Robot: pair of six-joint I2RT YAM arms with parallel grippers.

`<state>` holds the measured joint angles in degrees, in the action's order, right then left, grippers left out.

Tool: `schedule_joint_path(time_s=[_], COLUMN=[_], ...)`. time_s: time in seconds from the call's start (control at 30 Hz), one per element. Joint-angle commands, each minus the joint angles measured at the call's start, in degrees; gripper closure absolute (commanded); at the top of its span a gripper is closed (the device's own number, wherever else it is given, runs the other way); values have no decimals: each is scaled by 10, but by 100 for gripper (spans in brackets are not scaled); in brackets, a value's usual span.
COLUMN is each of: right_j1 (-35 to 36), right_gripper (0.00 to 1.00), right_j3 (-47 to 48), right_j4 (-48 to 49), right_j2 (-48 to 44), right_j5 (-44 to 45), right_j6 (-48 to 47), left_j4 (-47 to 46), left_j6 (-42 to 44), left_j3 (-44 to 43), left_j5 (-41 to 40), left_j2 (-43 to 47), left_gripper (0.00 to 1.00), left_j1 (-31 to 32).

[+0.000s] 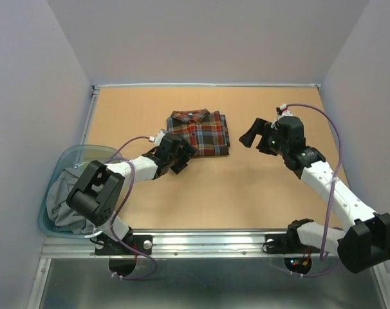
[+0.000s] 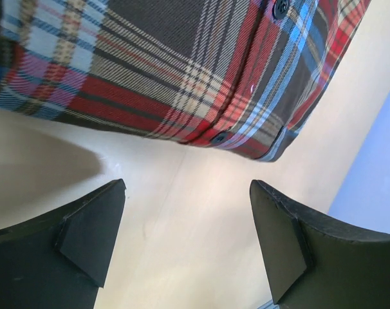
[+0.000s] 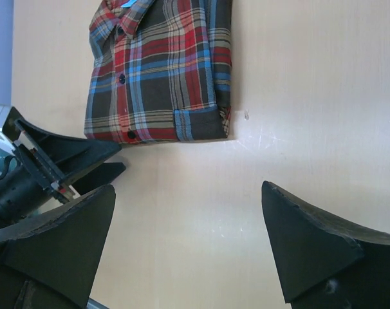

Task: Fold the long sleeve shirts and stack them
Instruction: Neatly place the folded shirt to the corner

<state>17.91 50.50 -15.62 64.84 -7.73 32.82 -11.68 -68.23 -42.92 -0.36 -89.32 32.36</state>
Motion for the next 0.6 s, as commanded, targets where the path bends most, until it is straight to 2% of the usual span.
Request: schedule_joint_path(time_s=[0.0, 0.17, 0.43, 0.57], right_j1=[-4, -4, -4, -4], right_gripper=[0, 0, 0, 0], right_j3=[-16, -23, -25, -26], right_j4=[-2, -8, -10, -11], right_j2=[-28, -41, -41, -45], right_j5=[-4, -12, -17, -16], right_j6=[-12, -21, -34, -36], left_j4=[-33, -52, -76, -62], left_j6=[-86, -159, -175, -169], left_j3=[-26, -9, -54, -77], left_j5=[-69, -106, -142, -158], left_j2=[-29, -45, -102, -125], left_gripper=[12, 19, 28, 43], left_j1=[14, 17, 17, 13])
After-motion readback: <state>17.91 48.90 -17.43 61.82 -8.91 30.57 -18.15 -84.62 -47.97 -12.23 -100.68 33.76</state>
